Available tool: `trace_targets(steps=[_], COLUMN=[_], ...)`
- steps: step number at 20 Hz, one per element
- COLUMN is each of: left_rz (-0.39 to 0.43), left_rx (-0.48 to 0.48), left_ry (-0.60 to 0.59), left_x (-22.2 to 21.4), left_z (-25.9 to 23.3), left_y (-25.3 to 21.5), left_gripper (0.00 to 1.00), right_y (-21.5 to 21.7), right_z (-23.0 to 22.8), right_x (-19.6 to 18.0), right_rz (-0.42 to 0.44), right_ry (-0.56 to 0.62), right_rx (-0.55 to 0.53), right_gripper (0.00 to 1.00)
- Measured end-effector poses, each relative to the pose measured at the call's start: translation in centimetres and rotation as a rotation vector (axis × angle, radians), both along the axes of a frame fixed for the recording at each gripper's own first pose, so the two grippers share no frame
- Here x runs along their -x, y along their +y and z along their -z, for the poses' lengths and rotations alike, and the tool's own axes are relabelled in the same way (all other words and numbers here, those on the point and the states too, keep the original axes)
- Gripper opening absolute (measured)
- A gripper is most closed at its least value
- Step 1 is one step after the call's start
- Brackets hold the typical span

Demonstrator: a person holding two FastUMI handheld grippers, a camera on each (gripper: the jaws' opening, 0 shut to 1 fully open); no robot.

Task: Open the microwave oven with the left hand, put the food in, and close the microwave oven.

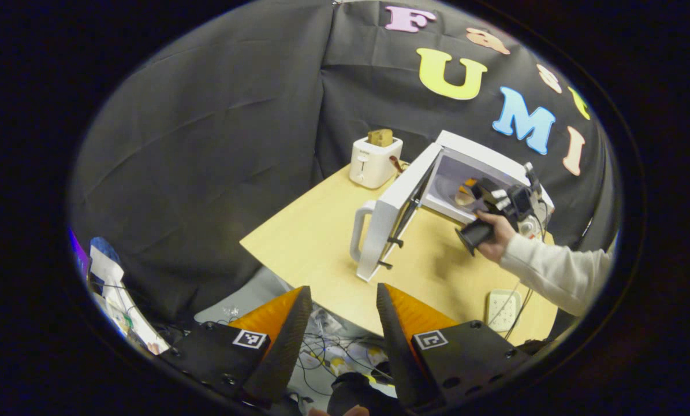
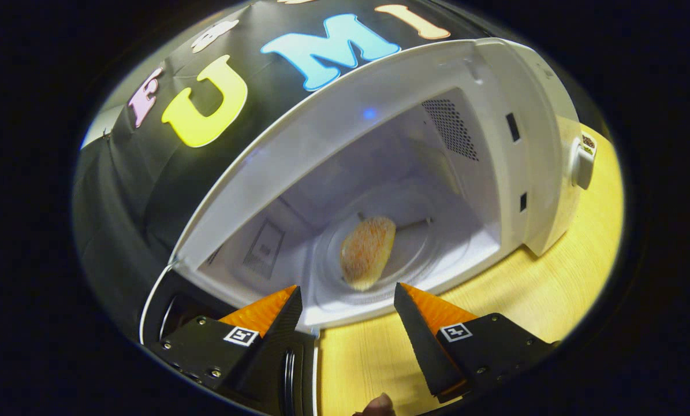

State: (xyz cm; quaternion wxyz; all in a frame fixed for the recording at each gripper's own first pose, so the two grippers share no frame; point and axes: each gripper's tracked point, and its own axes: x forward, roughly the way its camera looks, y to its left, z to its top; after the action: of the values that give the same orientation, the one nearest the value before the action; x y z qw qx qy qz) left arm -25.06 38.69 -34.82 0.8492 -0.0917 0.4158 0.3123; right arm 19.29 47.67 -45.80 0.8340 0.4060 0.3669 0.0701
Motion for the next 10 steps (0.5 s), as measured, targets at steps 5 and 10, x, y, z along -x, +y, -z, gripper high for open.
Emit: trace_targets(steps=[5,10], left_rz=[0.038,0.092], left_rx=[0.037,0.118], left_ry=[-0.114,-0.152], left_x=[-3.1,-6.6], left_z=[1.2,6.1], left_y=[5.7,8.9], left_gripper=[0.74,0.78], right_y=[-4.8,-10.9], right_z=[-3.1,-6.0], right_x=[12.2,20.0], right_rz=[-0.261,-0.258], right_ry=[-0.032,-0.012], right_rx=[0.109,0.138], right_gripper=[0.98,0.98])
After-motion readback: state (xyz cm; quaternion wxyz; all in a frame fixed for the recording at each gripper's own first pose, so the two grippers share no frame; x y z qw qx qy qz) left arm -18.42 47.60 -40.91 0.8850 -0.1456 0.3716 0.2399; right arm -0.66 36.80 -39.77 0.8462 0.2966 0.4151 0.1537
